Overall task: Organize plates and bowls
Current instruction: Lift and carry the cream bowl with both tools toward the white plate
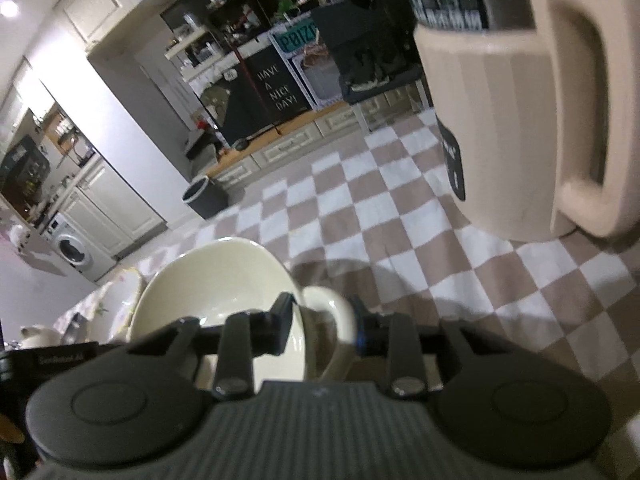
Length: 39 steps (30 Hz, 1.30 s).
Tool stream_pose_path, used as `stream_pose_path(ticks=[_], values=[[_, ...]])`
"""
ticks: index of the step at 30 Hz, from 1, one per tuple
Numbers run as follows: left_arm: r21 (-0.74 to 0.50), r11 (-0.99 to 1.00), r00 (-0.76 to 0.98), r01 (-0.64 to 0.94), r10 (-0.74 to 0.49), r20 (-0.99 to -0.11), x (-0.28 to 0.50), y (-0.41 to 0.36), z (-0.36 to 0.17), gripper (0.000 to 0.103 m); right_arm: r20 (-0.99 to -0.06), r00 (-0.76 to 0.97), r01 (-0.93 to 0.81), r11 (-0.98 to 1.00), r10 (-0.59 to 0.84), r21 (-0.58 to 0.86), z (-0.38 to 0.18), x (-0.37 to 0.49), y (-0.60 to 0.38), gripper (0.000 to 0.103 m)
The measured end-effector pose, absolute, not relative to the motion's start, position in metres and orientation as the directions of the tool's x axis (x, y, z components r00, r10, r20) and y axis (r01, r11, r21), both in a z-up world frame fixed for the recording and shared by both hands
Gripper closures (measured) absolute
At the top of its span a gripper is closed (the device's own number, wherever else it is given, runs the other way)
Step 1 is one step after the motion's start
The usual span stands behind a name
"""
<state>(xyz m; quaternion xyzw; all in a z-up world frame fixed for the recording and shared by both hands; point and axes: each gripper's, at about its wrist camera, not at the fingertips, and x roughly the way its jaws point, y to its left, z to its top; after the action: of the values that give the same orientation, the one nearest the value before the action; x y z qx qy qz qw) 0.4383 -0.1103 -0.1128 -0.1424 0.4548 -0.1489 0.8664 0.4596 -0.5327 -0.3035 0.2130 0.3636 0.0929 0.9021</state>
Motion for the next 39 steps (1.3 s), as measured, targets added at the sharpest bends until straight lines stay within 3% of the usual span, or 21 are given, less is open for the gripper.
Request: stream_pose_path(ticks=[10,19,39], values=[[-0.372,0.920,0.599,0.124,-0.368,-0.711,0.379,-0.080,-0.054,0.078,-0.566,0.745,-0.090,0.893,0.354,0.440,-0.257,0.405,-0.513,0.069],[-0.311,0.943,0.644,0.121,-0.313,-0.698,0.313,-0.051,-0.016,0.078,-0.536,0.737,-0.121,0.861,0.411,0.494,-0.248,0.367,-0.498,0.070],[-0.334,0.942,0.683,0.019,-0.256,-0.684,0.220,0.016,-0.019,0.078,-0.579,0.665,-0.210,0.862,0.473,0.462,-0.250,0.342,-0.451,0.071]])
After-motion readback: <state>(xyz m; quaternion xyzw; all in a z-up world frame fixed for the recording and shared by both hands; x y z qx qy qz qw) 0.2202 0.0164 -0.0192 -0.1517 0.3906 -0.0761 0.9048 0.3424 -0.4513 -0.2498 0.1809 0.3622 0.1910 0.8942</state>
